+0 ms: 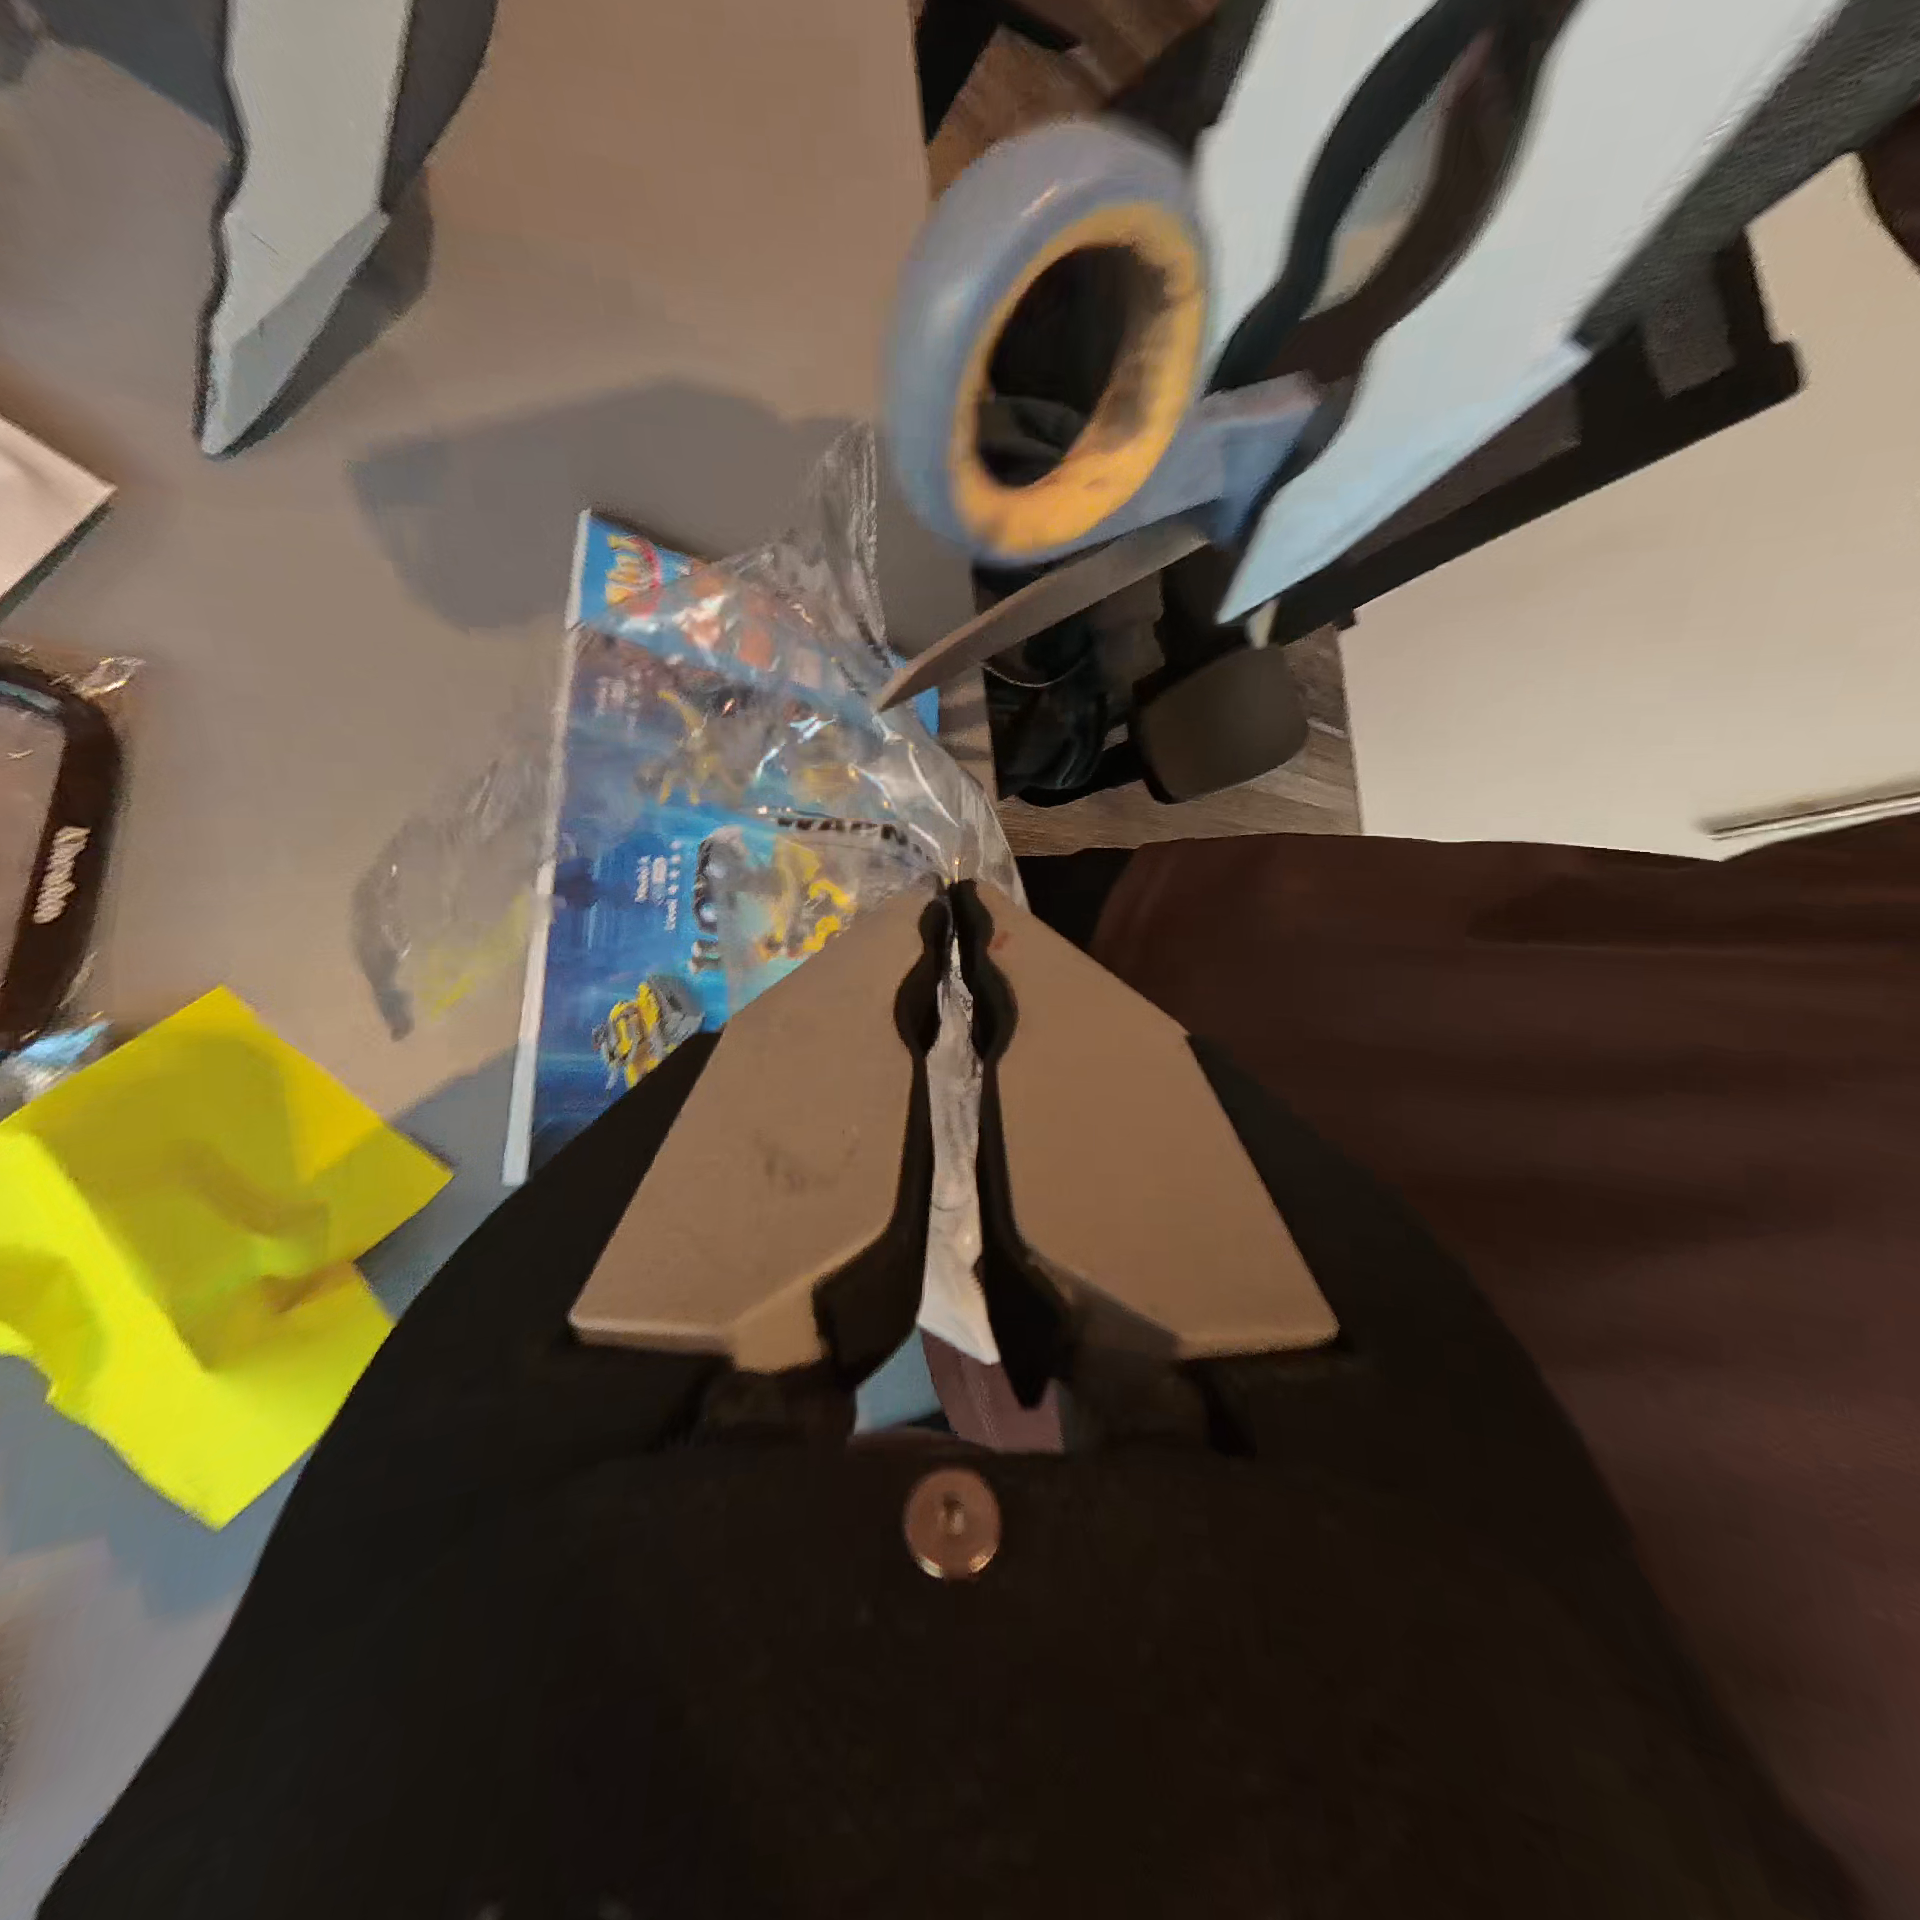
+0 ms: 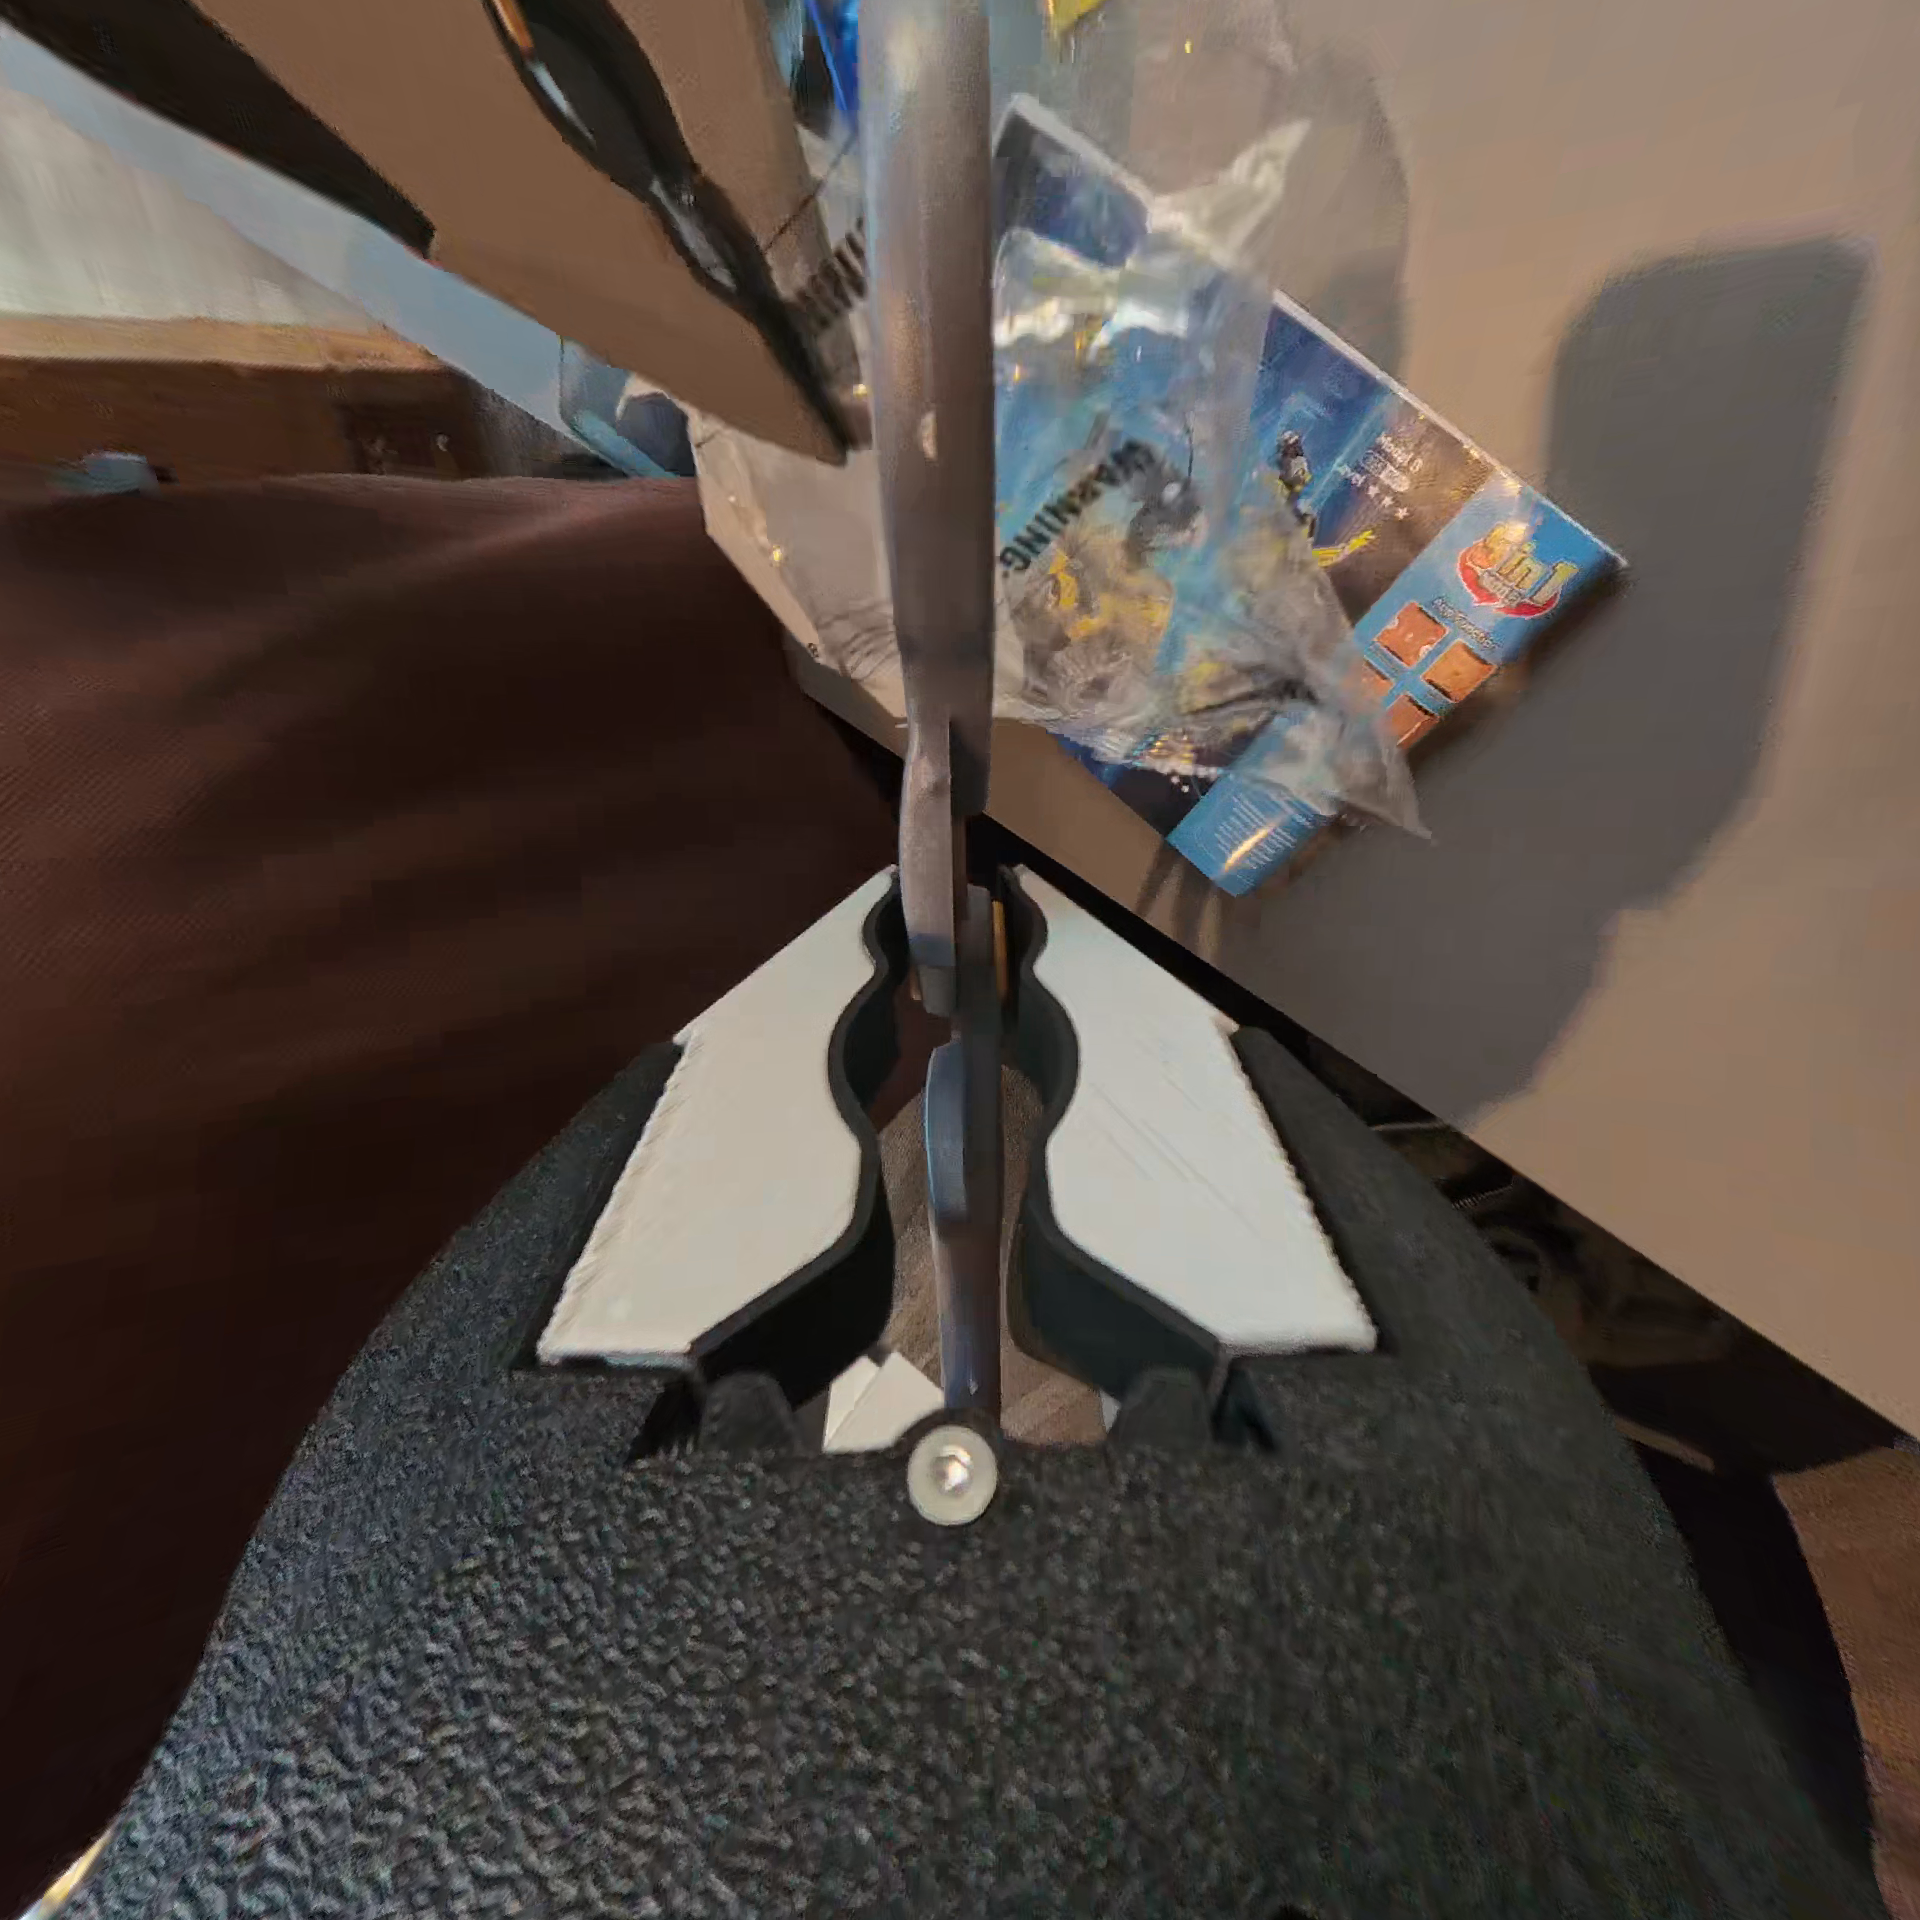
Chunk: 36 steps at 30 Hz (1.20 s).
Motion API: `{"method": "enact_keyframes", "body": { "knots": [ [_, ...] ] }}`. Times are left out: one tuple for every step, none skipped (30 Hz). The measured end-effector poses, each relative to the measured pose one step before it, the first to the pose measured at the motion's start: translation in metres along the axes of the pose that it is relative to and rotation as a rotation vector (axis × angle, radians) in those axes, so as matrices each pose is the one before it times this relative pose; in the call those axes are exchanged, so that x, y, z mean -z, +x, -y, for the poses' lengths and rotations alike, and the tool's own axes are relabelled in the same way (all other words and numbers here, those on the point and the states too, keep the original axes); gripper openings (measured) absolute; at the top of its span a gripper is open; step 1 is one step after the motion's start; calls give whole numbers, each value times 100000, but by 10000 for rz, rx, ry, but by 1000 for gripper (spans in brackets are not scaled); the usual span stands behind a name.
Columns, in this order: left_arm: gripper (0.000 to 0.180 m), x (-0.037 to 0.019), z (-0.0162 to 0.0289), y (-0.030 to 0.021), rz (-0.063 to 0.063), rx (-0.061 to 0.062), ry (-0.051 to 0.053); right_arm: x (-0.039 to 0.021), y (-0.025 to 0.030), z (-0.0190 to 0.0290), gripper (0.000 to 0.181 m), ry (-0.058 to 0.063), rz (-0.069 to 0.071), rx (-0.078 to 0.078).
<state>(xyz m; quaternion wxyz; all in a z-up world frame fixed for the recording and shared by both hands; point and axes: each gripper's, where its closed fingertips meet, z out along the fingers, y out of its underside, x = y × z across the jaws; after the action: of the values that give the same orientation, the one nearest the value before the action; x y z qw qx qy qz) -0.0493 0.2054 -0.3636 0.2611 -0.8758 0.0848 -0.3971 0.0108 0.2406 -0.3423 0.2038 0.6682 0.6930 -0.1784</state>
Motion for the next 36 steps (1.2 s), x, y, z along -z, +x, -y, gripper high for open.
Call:
{"method": "enact_keyframes", "body": {
  "knots": [
    [0, -389, 146, 123, -166, 31, -39, -228, 232, 236, 14, -241, 103, 60],
    [0, -383, 16, -93, -56, 1, -123, -128, 234, 165, 15, -349, 97, 67],
    [0, -301, 15, -151, -28, -49, -117, 29, 478, 147, 15, -417, -76, 106],
    [0, -217, -50, -176, 17, -47, -167, 294, 683, 117, 15, -396, -228, 104],
    [0, -109, -171, -71, -6, -42, -264, 520, 519, -37, 15, -396, -127, 70],
    [0, 16, 4, 63, 33, -173, -166, 703, 211, -41, 15, -287, 22, 73],
    [0, 102, 88, 99, 135, -279, -131, 777, -13, -44, 15, -216, 105, 51],
    [0, 84, -105, 198, 149, -348, -325, 745, -116, -128, 15, -267, 99, 73],
    [0, 77, -134, 172, 221, -465, -368, 660, -79, -173, 15, -327, 20, 111],
    [0, 73, -23, 119, 262, -479, -308, 517, -97, -246, 15, -432, 13, 116],
    [0, 59, 62, 281, 115, -389, -263, 340, -107, -201, 15, -470, -2, 130],
    [0, 29, 161, 345, 39, -376, -188, 228, 9, -44, 15, -416, -62, 108],
    [0, 14, 156, 35, 201, -370, -165, 69, 22, -5, 15, -418, -31, 91],
    [0, -3, 169, -86, 230, -299, -124, -121, -58, 16, 15, -391, 59, 92],
    [0, -34, 249, 49, 96, -211, -11, -313, -115, 77, 15, -322, 164, 43],
    [0, -62, 349, 290, -38, -192, 97, -452, -60, 134, 15, -243, 164, -3],
    [0, -134, 312, 252, 34, -200, 103, -500, -37, 117, 15, -190, 160, 16],
    [0, -214, 89, 86, 159, -104, -44, -506, -48, 96, 15, -125, 174, 5],
    [0, -237, -14, 42, 227, -124, -95, -463, -43, 109, 15, -39, 184, -18],
    [0, -215, -38, 44, 295, -238, -96, -464, -35, -9, 15, -71, 168, -13],
    [0, -226, -79, 17, 333, -261, -137, -475, 28, -54, 15, -104, 92, 12],
    [0, -207, 26, 26, 310, -208, -97, -421, 62, -31, 15, -123, 23, 41],
    [0, -179, 256, 227, 153, -192, 21, -304, 81, 107, 15, -83, -58, 70],
    [0, -87, 468, 380, 20, -207, 147, -207, 101, 236, 15, -34, -110, 71],
    [0, -22, 406, 153, 83, -42, 107, -189, 55, 271, 15, -11, -92, 66],
    [0, 12, 107, -69, 106, 75, -13, -246, 14, 185, 15, -22, -93, 52],
    [0, 31, -240, -344, 152, 212, -79, -326, 10, -26, 15, -59, -138, 51],
    [0, 74, -409, -528, 165, 388, -28, -388, -53, -171, 15, -37, -97, 81],
    [0, 150, -526, -598, 129, 488, 16, -380, -165, -248, 15, 27, 62, 13],
    [0, 187, -526, -577, 114, 483, 69, -288, -31, -237, 15, 106, 80, -63],
    [0, 225, -401, -467, 52, 477, 132, -247, 404, -369, 15, 61, -118, -130],
    [0, 284, -175, -350, -34, 512, 233, -329, 395, -432, 15, 32, -83, -112],
    [0, 256, -116, -192, -157, 539, 209, -437, -217, -280, 14, 135, 285, -88],
    [0, 150, -175, -175, -88, 368, 138, -471, -752, -210, 15, 178, 569, -67],
    [0, 52, -143, 54, -93, 59, 114, -447, -694, -302, 15, 145, 521, -52],
    [0, -62, -205, 60, -10, -24, 32, -399, -407, -307, 15, 173, 372, -68]
  ]
}}
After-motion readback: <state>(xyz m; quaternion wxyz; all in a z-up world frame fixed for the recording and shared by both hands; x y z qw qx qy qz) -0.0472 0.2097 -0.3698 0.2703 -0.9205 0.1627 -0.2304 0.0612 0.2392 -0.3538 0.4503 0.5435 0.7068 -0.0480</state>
